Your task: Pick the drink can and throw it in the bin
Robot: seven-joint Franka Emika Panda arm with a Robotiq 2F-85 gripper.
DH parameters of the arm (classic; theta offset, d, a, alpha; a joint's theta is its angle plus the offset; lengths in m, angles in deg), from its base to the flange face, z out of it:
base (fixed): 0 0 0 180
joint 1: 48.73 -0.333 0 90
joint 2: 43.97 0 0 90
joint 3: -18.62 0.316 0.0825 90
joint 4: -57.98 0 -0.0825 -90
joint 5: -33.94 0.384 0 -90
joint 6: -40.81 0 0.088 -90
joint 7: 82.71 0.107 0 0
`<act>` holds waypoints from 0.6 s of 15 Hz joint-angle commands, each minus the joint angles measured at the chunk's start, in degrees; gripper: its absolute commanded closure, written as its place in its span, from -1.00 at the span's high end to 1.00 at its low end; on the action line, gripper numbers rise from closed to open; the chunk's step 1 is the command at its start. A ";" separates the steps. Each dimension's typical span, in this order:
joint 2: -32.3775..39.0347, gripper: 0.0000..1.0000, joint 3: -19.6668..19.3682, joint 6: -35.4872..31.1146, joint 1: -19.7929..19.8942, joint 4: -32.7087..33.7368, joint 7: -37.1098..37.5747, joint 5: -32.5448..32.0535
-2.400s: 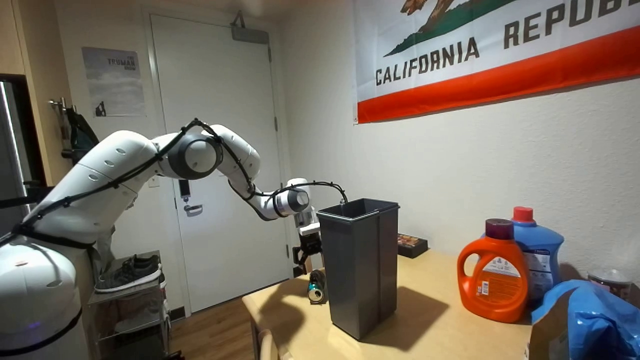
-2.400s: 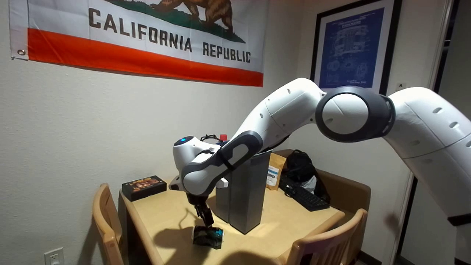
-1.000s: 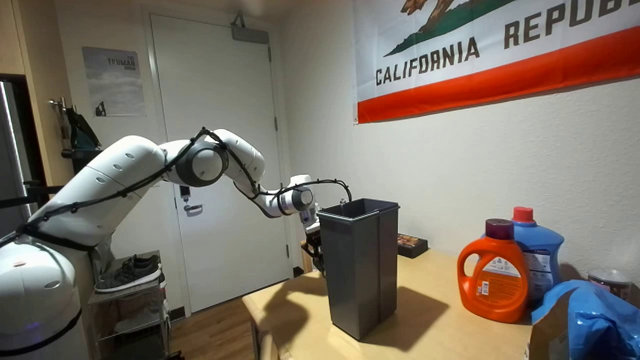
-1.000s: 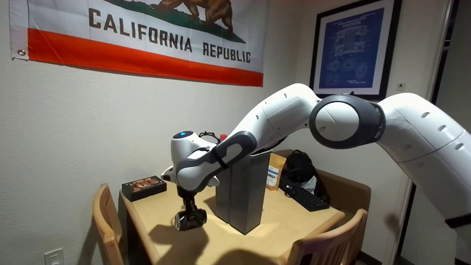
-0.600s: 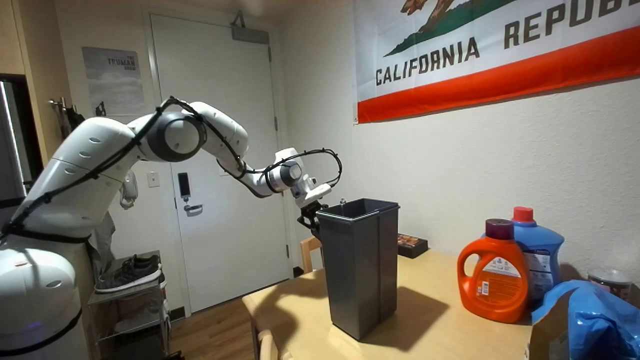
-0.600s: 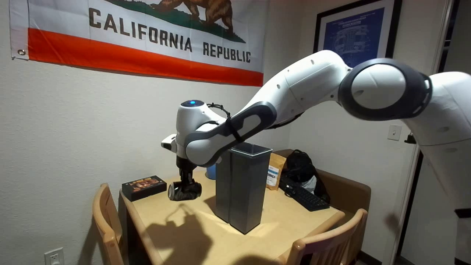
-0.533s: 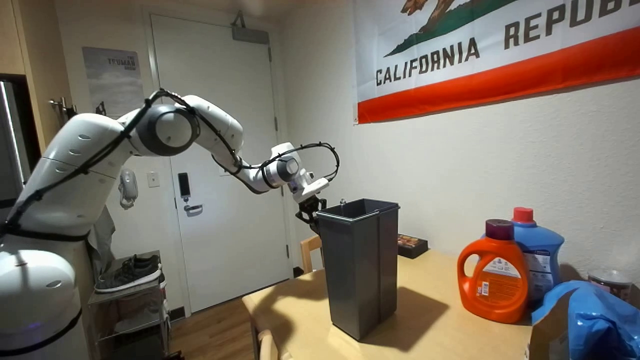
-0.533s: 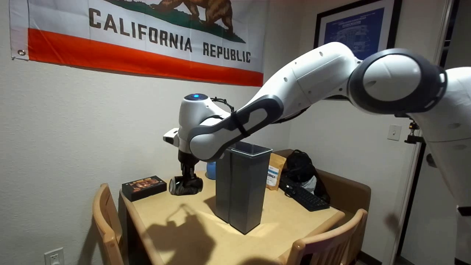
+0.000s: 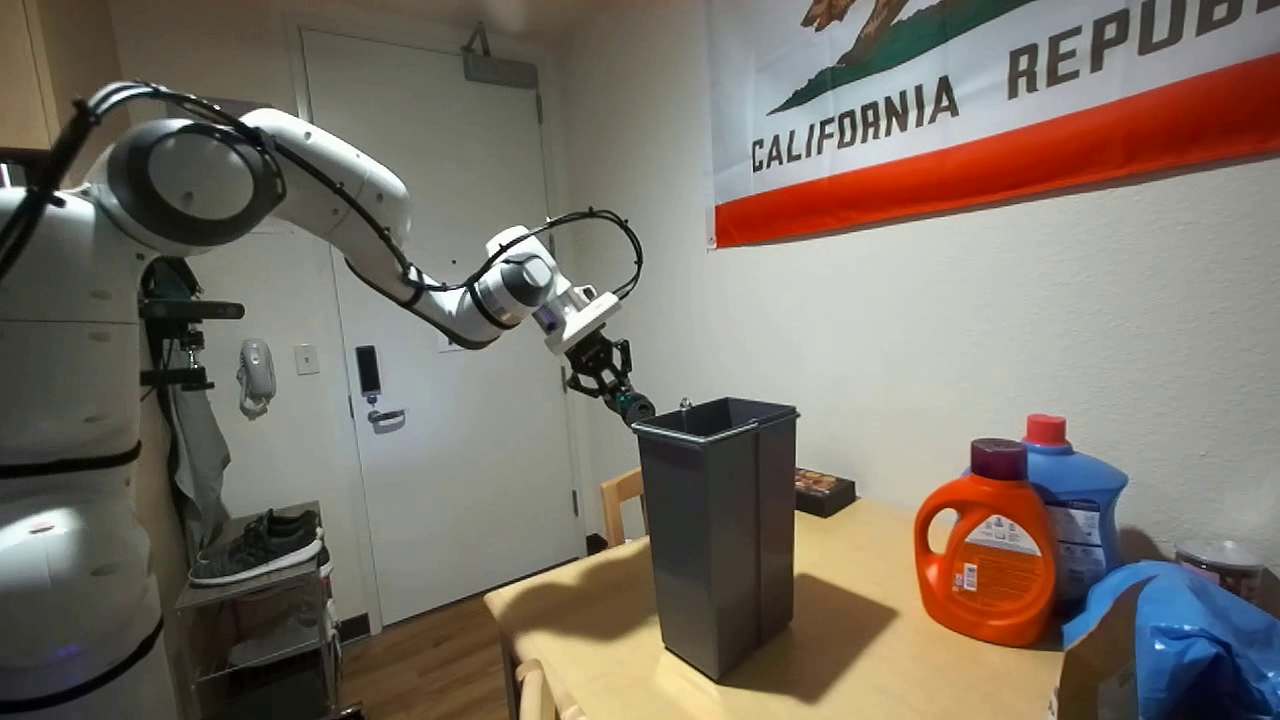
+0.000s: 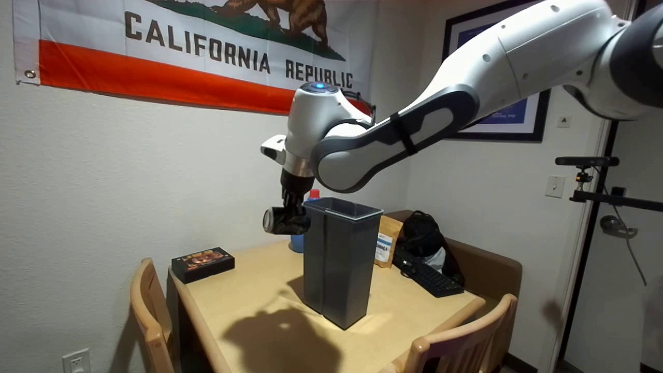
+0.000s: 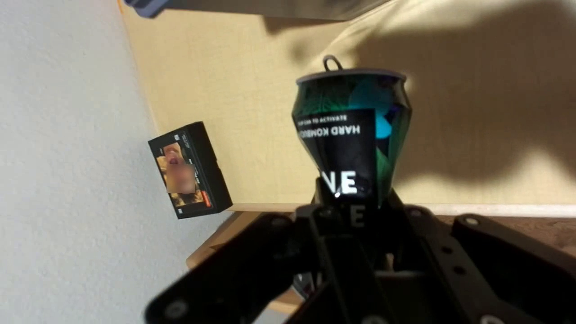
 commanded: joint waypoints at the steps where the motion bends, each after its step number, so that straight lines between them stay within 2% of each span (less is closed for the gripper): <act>1: -8.50 -0.88 -0.21 -1.96 0.83 -7.44 4.43 -3.77; 5: -13.08 -0.88 -0.23 -2.17 1.84 -10.39 7.28 -5.38; 9: -15.28 -0.88 -0.74 -3.14 2.64 -11.96 10.32 -4.35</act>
